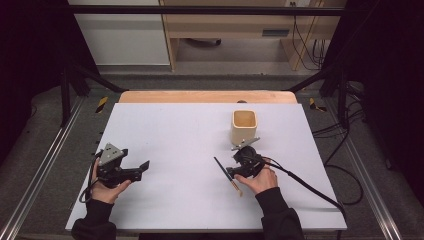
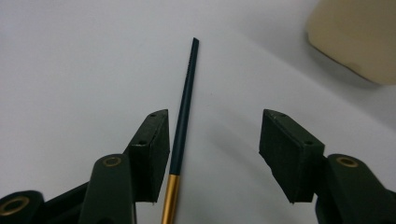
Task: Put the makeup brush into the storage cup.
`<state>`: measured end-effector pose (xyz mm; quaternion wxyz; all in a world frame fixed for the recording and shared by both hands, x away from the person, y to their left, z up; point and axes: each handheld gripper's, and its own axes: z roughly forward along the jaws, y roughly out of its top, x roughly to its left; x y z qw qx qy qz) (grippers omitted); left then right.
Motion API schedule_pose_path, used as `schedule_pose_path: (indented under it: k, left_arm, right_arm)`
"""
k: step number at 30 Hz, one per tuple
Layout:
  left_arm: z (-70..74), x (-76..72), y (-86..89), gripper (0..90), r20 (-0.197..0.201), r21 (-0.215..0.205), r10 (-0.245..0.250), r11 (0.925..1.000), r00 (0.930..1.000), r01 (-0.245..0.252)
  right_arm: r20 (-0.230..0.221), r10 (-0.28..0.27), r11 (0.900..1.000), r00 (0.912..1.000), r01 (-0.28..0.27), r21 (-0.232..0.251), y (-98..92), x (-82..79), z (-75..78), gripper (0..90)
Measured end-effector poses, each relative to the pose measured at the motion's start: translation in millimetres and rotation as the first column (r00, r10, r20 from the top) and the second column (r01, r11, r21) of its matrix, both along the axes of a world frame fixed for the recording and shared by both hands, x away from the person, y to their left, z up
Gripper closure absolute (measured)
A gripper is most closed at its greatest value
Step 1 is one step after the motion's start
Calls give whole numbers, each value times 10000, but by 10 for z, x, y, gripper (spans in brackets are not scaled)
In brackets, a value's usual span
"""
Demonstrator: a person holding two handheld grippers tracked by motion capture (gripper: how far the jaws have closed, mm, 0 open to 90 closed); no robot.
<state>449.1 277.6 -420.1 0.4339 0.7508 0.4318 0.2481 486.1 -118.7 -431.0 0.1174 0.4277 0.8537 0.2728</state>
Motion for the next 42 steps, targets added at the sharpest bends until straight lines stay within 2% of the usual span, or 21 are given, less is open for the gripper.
schedule_pose_path:
  k: [5,10,13,20,31,36,42]
  left_arm:
    - [-6,3,-6,94,-15,35,-10,10000,10000,10]
    - [-11,3,-15,95,-37,93,-42,9999,10000,43]
    - [-15,2,-23,96,-42,130,-68,9999,10000,68]
    - [-21,7,-31,96,-83,154,-78,9998,9999,80]
    - [-26,10,-37,98,-91,197,-108,9997,9999,110]
    - [-30,13,-38,98,-121,198,-118,9997,9999,120]
    - [-36,14,-51,98,-138,269,-142,9995,9998,146]
  right_arm:
    - [-240,44,9999,9997,-47,-147,40,10,-35,473]
    - [-383,401,9987,9985,-413,-294,133,28,-55,527]
    - [-636,291,9991,9976,-309,-274,166,39,-72,555]
    - [-895,505,9966,9947,-560,-599,207,62,-126,593]
    - [-1427,488,9939,9886,-622,-911,251,81,-182,680]
    - [-1439,614,9893,9877,-793,-1223,246,82,-200,721]
    - [-1592,656,9865,9851,-880,-1379,258,68,-203,764]
